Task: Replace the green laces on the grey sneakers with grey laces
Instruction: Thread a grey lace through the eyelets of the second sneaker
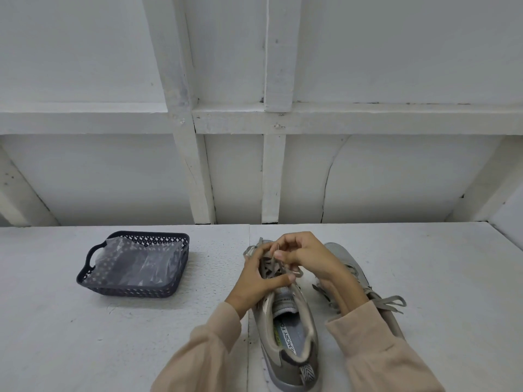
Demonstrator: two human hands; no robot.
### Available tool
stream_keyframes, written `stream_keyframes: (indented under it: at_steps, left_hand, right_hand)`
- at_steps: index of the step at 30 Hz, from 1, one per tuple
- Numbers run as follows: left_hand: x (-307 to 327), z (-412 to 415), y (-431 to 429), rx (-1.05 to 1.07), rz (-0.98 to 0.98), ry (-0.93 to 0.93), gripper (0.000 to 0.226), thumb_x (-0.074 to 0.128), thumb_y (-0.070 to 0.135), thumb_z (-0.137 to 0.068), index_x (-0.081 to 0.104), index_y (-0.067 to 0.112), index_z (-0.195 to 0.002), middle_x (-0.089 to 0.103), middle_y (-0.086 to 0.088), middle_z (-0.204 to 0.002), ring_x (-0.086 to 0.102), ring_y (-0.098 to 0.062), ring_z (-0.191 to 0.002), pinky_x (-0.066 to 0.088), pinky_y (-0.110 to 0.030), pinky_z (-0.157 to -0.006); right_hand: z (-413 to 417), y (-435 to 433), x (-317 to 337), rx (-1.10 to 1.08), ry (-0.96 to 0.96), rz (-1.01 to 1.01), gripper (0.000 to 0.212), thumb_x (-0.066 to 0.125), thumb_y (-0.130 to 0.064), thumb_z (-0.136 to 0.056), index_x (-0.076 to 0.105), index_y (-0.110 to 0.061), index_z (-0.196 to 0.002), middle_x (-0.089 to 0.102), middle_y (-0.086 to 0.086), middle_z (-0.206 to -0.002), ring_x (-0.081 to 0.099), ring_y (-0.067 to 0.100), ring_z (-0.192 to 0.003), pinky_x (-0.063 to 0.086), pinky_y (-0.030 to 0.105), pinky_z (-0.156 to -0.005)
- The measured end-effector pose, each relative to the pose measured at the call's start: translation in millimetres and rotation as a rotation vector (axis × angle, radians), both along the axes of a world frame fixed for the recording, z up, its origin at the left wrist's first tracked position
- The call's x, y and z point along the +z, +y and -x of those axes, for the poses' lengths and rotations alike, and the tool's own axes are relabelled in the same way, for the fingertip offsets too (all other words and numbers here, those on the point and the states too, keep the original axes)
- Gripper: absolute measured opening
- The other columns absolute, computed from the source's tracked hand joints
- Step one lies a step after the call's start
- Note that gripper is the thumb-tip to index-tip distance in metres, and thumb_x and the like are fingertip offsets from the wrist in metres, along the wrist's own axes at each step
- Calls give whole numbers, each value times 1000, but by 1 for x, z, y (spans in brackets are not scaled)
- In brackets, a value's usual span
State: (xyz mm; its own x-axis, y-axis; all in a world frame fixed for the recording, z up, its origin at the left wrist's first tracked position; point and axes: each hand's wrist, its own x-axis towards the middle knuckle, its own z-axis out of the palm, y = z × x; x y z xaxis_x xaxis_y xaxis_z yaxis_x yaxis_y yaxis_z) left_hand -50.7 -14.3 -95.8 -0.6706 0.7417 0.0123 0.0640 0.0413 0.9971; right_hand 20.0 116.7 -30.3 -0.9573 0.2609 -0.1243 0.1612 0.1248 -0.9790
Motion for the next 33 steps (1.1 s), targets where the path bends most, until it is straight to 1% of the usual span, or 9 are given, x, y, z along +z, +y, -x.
stream_keyframes:
  at_steps: [3, 6, 9, 13, 16, 18, 26, 29, 33]
  left_hand:
    - [0, 7, -3, -76, 10, 2, 68, 82, 3, -74, 50, 25, -129, 67, 14, -106, 63, -2, -106, 48, -16, -89]
    - [0, 13, -5, -113, 55, 9, 60, 84, 13, -71, 53, 8, -123, 64, -14, -115, 62, -11, -106, 49, -17, -88]
    - [1, 17, -3, -169, 90, 6, 74, 85, 27, -66, 48, -9, -119, 59, -29, -116, 62, -15, -102, 51, -22, -92]
    - [2, 19, 5, -197, 108, 106, 66, 86, 29, -66, 53, -1, -115, 61, -16, -115, 63, -14, -106, 50, -23, -93]
    - [6, 13, 9, -220, 53, 97, 33, 77, 0, -78, 60, -9, -105, 70, -4, -99, 67, -8, -95, 50, -18, -84]
    - [5, 8, 9, -257, 14, 64, 18, 71, -8, -81, 70, 0, -97, 74, -2, -94, 69, -15, -92, 52, -24, -85]
    - [6, 8, 9, -303, -33, -10, 20, 69, -10, -82, 72, 9, -91, 75, 0, -87, 69, -14, -88, 53, -25, -85]
    - [9, 8, 10, -329, -26, 12, 16, 69, -9, -83, 71, 4, -92, 75, 4, -85, 68, -10, -87, 52, -22, -84]
    - [11, 10, 10, -340, -13, 58, 13, 71, -6, -82, 71, -3, -95, 74, 5, -87, 68, -9, -86, 52, -21, -82]
  right_hand:
    - [8, -4, 13, 46, 41, -3, 17, 59, 9, -89, 65, -5, -81, 58, 5, -60, 52, 12, -51, 44, 19, -46]
    - [14, -13, 18, 97, 42, 19, 15, 58, 9, -90, 64, -3, -83, 59, 4, -60, 54, 10, -52, 46, 19, -49]
    - [13, -16, 17, 85, 43, 85, 15, 55, 9, -91, 63, -2, -84, 56, 8, -62, 54, 9, -51, 46, 18, -50]
    - [10, -7, 19, 5, 36, 106, 15, 56, 9, -91, 63, -2, -83, 57, 5, -61, 53, 9, -49, 45, 18, -48]
    - [7, 1, 22, 5, 14, 64, 12, 55, 8, -92, 62, 0, -86, 58, 8, -61, 52, 13, -47, 42, 16, -43]
    - [6, 4, 22, 23, 21, 25, 12, 55, 8, -92, 62, 1, -86, 59, 8, -61, 55, 14, -51, 46, 19, -48]
    - [13, 9, 31, 111, -4, 39, 16, 55, 9, -91, 62, -2, -82, 60, 6, -59, 55, 14, -51, 47, 22, -52]
    - [13, 10, 31, 149, -10, 52, 15, 56, 8, -91, 63, -3, -83, 59, 8, -61, 49, 13, -47, 43, 25, -54]
    - [10, 12, 31, 178, 19, 80, 13, 55, 8, -91, 62, -1, -86, 58, 9, -62, 43, 11, -45, 43, 20, -52]
